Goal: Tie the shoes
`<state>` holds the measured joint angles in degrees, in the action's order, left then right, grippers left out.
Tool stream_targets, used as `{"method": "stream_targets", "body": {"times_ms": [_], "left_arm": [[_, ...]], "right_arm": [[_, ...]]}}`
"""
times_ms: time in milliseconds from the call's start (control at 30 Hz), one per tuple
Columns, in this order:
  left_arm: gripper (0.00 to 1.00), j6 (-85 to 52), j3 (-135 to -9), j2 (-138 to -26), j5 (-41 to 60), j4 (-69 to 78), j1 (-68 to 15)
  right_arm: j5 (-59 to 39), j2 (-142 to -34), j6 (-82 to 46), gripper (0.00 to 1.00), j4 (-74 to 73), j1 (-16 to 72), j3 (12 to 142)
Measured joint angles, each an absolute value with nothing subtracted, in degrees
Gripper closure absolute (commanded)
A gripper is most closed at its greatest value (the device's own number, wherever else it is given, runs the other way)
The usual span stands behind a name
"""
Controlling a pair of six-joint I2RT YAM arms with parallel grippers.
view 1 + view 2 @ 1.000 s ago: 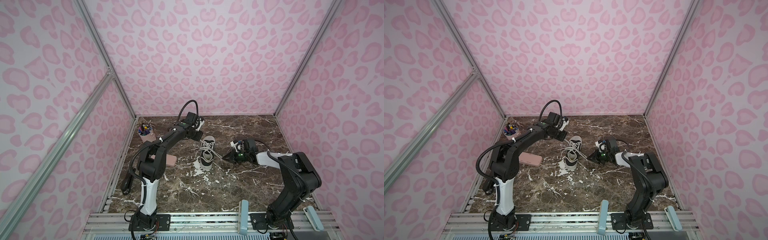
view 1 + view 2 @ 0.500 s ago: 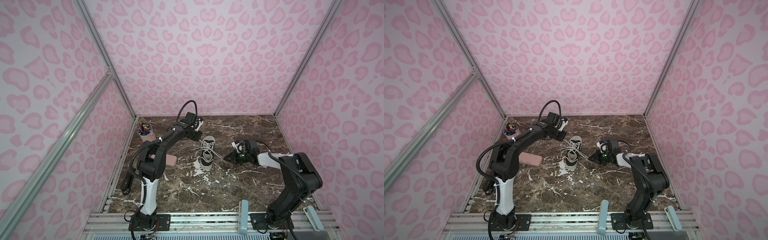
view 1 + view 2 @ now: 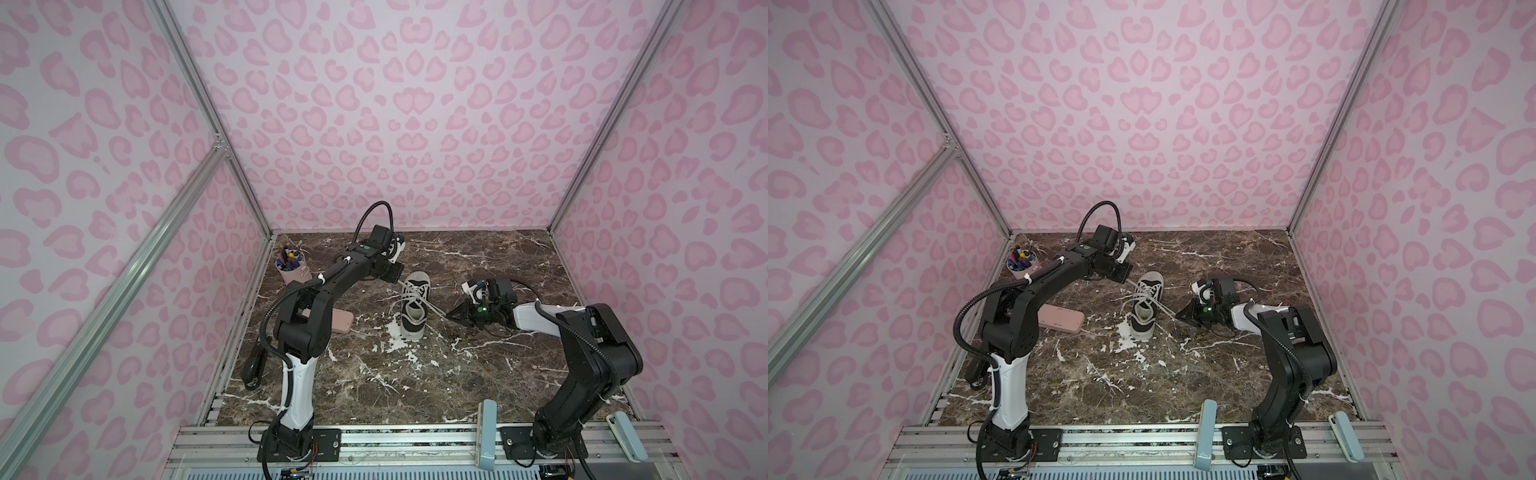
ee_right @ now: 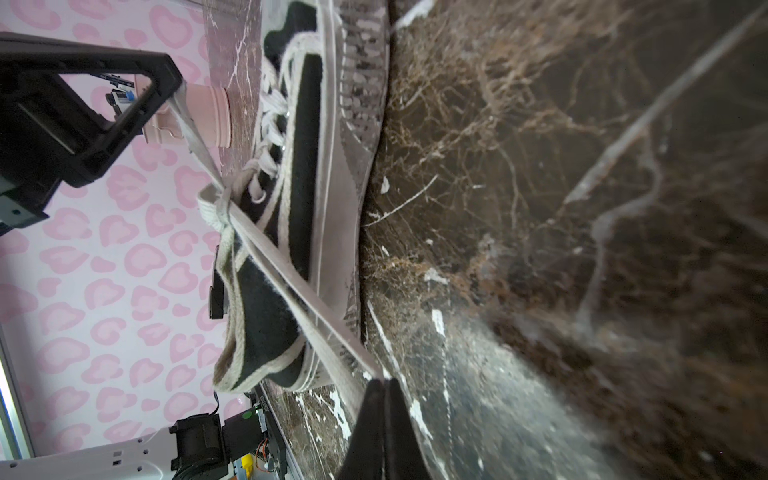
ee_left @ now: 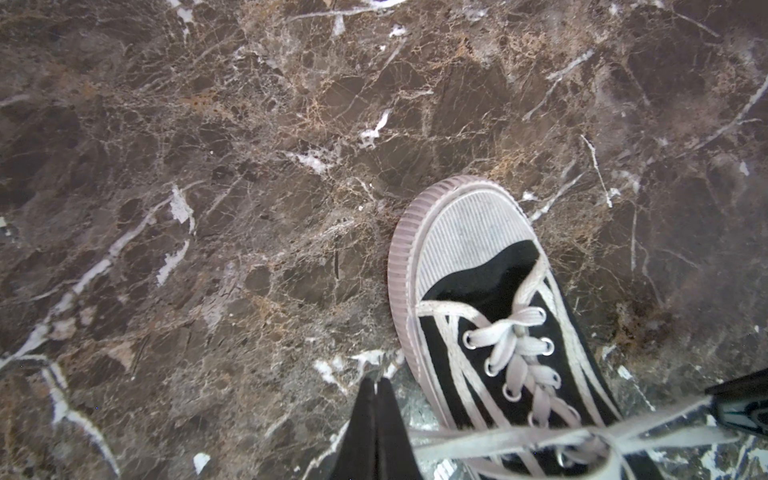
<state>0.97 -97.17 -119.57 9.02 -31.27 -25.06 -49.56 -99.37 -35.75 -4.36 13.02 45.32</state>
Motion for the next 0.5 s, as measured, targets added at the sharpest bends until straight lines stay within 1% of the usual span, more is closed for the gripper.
{"method": "stream_targets", "body": {"times_ms": [500], "left_arm": [[0.96,-1.5,-96.0,-119.6,8.0,-31.3,-24.7]], "right_arm": [[-49.3,-100.1,-33.9,1.00,-1.8,12.2,47.2]]}}
